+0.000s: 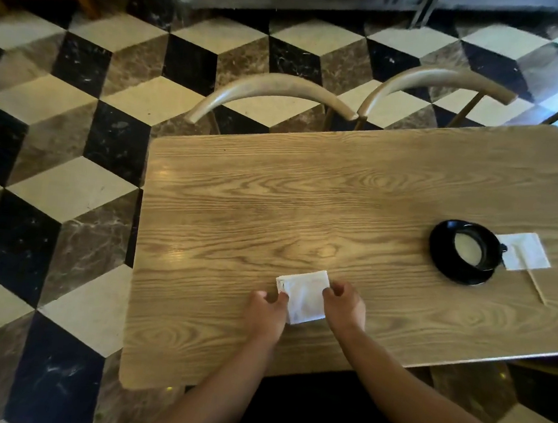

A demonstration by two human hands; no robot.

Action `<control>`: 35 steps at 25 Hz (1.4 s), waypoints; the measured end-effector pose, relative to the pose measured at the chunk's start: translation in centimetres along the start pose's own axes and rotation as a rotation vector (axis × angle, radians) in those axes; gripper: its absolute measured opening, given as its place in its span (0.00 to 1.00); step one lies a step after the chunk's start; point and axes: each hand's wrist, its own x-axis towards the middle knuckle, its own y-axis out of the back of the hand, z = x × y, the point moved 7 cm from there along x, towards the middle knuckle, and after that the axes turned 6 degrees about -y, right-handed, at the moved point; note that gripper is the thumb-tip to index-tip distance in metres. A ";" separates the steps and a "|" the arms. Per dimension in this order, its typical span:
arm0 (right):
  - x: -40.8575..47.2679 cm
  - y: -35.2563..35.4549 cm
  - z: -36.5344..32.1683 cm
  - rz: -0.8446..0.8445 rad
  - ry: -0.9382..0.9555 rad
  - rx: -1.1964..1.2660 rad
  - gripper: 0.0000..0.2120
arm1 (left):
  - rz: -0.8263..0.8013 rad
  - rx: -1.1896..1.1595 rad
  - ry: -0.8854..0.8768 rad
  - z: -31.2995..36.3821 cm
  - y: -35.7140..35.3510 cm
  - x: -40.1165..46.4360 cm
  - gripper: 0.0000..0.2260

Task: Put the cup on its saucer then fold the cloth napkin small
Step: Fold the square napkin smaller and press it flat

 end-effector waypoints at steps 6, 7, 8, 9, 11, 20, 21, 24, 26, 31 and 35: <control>0.3 -0.3 2.5 -0.089 -0.128 0.141 0.07 | -0.050 -0.192 0.069 -0.5 -0.6 0.5 0.14; 0.4 -0.3 2.9 -0.101 -0.147 0.208 0.07 | -0.075 -0.222 0.086 -0.5 -0.9 0.4 0.12; 0.4 -0.2 3.3 -0.120 -0.167 0.272 0.07 | -0.100 -0.248 0.106 -0.4 -1.3 0.1 0.10; 0.4 -0.1 3.7 -0.145 -0.186 0.330 0.06 | -0.124 -0.270 0.126 -0.3 -1.6 -0.1 0.07; 0.8 0.6 4.2 -0.191 -0.220 0.410 0.06 | -0.148 -0.285 0.138 0.4 -2.5 -0.3 0.07; 7.5 9.1 5.7 -0.246 -0.228 0.394 0.08 | -0.260 -0.189 0.069 7.8 -11.4 -1.0 0.08; 8.5 10.1 5.6 -0.253 -0.215 0.359 0.09 | -0.246 -0.187 0.070 8.6 -12.3 -1.1 0.07; 10.8 12.6 4.5 -0.265 -0.158 0.258 0.11 | -0.212 -0.232 0.073 10.5 -14.6 -1.0 0.08; 12.2 14.0 3.6 -0.267 -0.100 0.191 0.13 | -0.174 -0.239 0.074 11.5 -16.0 -0.9 0.11; 13.8 16.4 1.5 -0.227 0.025 0.068 0.14 | -0.109 -0.285 0.075 13.4 -18.1 -0.6 0.14; 13.7 16.9 0.9 -0.246 0.059 0.041 0.13 | -0.084 -0.270 0.052 14.4 -18.3 0.0 0.16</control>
